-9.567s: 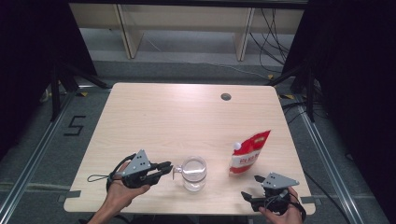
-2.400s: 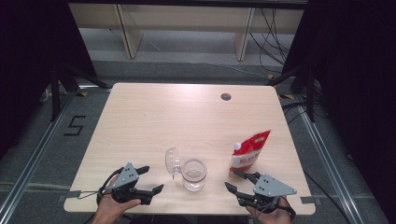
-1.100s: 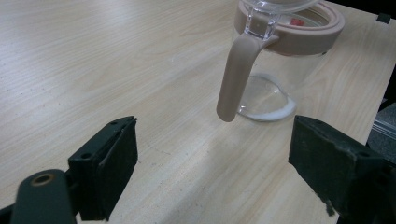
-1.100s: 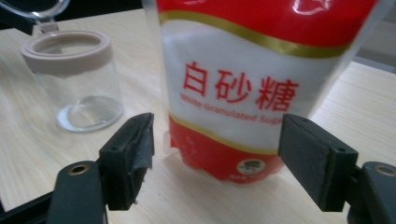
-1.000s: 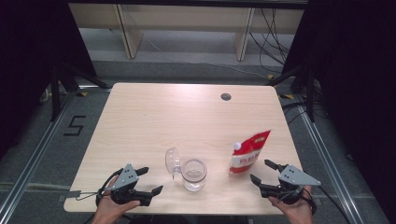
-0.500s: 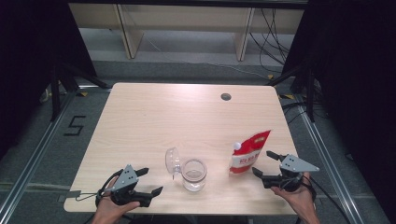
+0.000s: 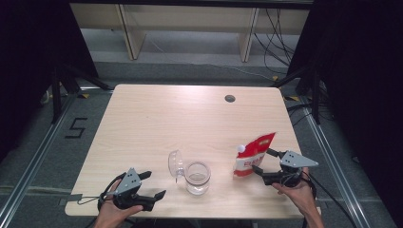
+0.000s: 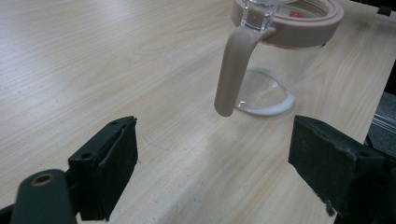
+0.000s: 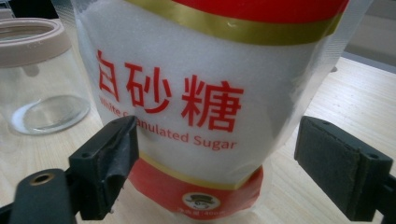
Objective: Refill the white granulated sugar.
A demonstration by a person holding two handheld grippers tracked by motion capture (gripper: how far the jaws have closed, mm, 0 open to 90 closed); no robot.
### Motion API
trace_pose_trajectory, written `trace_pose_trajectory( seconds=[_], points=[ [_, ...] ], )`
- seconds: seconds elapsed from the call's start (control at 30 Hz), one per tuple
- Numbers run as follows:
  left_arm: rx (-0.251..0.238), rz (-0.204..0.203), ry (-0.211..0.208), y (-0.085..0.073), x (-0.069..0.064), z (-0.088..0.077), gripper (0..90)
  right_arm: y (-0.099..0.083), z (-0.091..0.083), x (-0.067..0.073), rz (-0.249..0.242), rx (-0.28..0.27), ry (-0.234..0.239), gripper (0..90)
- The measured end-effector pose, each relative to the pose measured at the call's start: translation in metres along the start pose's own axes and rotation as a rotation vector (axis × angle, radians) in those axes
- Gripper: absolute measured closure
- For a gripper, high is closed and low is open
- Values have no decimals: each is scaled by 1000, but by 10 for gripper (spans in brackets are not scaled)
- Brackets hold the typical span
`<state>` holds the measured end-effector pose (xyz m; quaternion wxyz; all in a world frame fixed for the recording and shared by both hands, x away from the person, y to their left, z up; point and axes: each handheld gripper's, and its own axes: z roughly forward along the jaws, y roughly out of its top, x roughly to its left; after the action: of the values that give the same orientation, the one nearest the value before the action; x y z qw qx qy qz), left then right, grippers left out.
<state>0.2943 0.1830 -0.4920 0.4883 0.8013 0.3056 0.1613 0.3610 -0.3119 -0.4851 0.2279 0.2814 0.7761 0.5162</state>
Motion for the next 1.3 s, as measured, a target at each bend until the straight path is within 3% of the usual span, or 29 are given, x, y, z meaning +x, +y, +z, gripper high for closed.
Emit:
trace_pose_trajectory(
  seconds=[0.03,0.07,0.1,0.23,0.27,0.3,0.33,0.5,0.57,0.6,0.67,0.77,0.8,0.87,0.9,1.1,1.17,1.23,1.3],
  points=[
    [-1,-3,0,0,0,0,152,0,1,0,24,4,8,144],
    [-1,-3,0,0,0,0,152,-1,1,-2,3,-5,20,141],
    [-1,-2,0,0,0,0,153,-1,2,-2,34,-4,40,137],
    [0,-2,-7,0,0,1,153,-1,4,-4,22,-19,58,121],
    [0,-2,-7,0,0,1,154,-2,7,-4,28,-46,55,116],
    [3,-22,-7,-1,-1,1,154,-2,7,-4,28,-46,55,116],
    [4,-20,-7,-1,-1,1,153,-1,6,-5,32,-22,69,113],
    [1,-25,-5,-1,-2,1,154,-1,7,-5,23,-27,62,139],
    [6,11,-2,0,0,0,156,0,5,-1,62,-12,48,174],
    [8,10,-3,0,-1,0,156,1,2,2,88,13,44,185],
    [-15,-9,-11,0,-3,2,156,2,0,7,75,9,0,226],
    [-7,-7,-6,0,-3,1,157,4,-3,17,113,33,-33,267],
    [-14,-7,-9,0,-3,2,157,4,-4,17,87,35,-50,287],
    [-2,-1,-3,0,-2,0,157,5,-4,21,99,31,-67,303],
    [-2,6,-4,0,-1,0,157,7,-7,28,152,47,-90,340],
    [2,9,-1,0,-1,0,158,8,-9,37,156,50,-136,404],
    [2,4,-2,0,-2,0,158,8,-12,43,188,54,-154,419],
    [-2,5,-3,0,-2,0,158,7,-13,44,171,49,-170,433],
    [1,-15,1,0,-3,0,158,7,-14,49,206,62,-182,454]
  ],
)
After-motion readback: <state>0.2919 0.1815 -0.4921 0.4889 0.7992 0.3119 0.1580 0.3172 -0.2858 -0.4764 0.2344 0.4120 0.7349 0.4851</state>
